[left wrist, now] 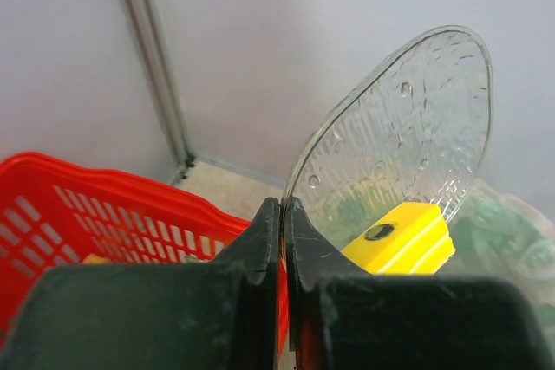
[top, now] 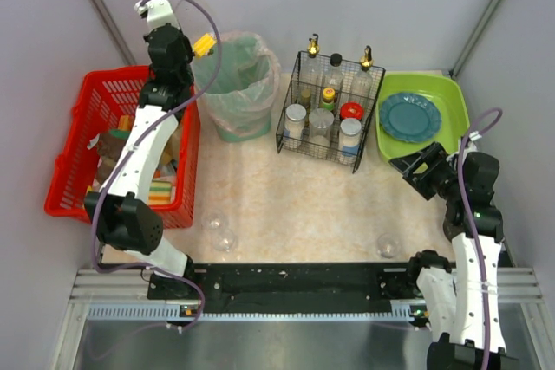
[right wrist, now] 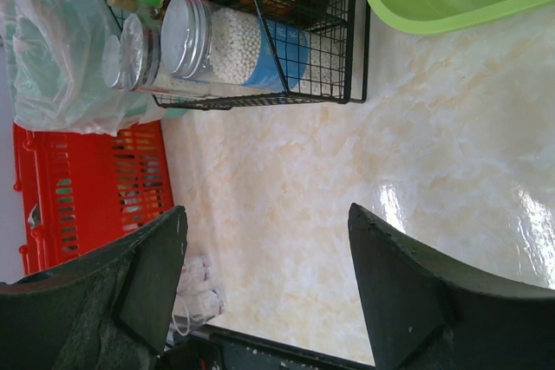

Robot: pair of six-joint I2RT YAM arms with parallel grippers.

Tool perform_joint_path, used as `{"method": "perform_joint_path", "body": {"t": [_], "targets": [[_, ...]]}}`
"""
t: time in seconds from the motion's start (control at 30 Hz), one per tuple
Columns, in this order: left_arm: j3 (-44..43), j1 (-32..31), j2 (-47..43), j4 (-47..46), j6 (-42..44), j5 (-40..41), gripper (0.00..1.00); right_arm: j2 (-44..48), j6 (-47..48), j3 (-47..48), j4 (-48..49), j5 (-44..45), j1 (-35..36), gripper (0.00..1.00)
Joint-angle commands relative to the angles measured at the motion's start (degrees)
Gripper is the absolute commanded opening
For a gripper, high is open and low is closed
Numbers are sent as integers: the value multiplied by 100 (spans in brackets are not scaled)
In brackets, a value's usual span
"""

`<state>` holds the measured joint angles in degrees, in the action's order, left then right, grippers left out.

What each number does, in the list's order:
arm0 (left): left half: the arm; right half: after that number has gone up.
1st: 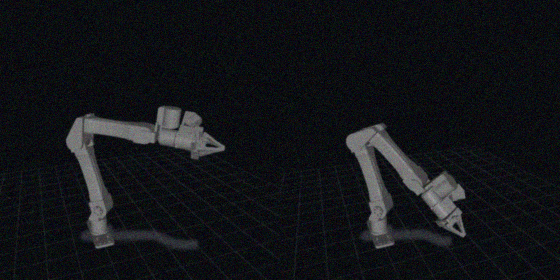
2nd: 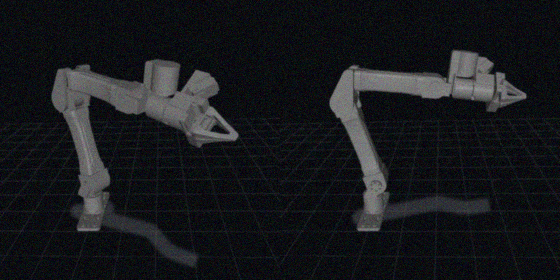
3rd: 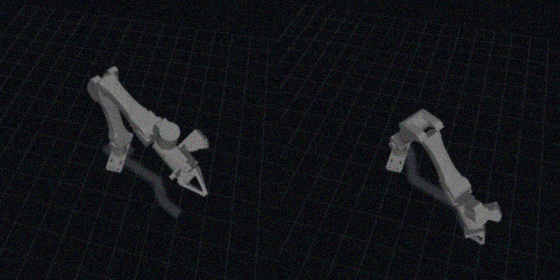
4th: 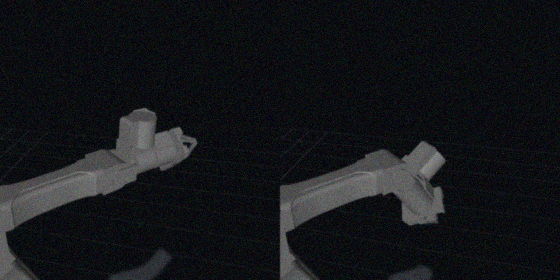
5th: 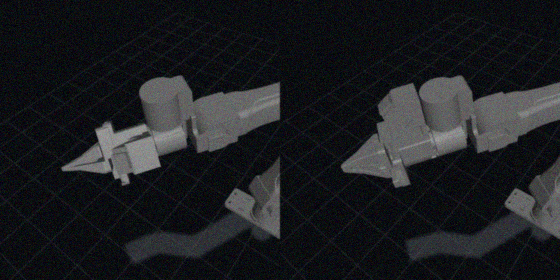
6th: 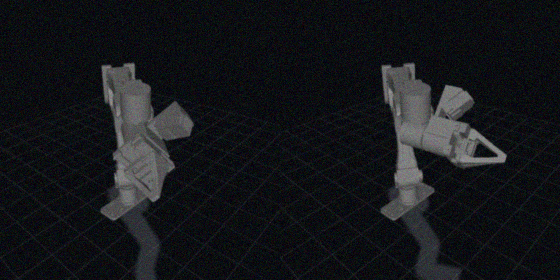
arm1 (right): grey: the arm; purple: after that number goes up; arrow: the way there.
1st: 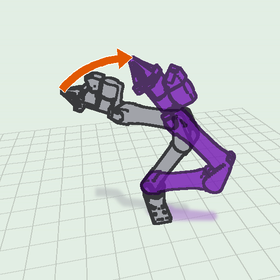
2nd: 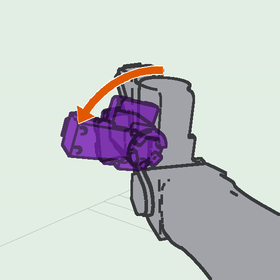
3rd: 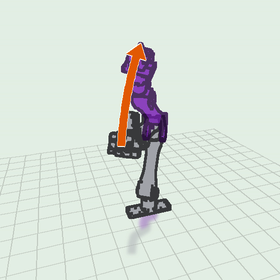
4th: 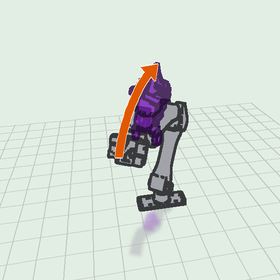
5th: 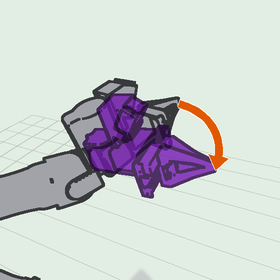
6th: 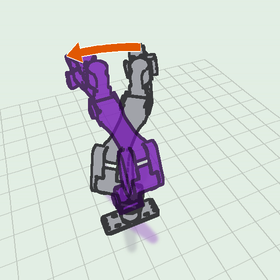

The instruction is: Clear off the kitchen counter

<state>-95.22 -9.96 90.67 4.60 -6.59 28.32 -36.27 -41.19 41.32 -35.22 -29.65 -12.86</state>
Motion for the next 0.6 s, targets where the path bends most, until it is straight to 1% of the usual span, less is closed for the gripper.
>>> {"method": "perform_joint_path", "body": {"t": [0.0,0.1,0.27,0.5,0.57], "targets": [[135,-269,-164,-1039,946,894,0,68,23,245,174,20,47,73],[179,-515,-103,-1312,1501,1017,0,50,32,227,182,29,47,73],[205,-849,126,-1874,2415,1623,0,15,32,219,200,12,47,74],[162,-1034,337,-2332,3163,2037,0,15,32,219,200,-6,47,74],[101,-1070,389,-2333,3243,2108,0,6,23,210,200,-15,47,74]]}}
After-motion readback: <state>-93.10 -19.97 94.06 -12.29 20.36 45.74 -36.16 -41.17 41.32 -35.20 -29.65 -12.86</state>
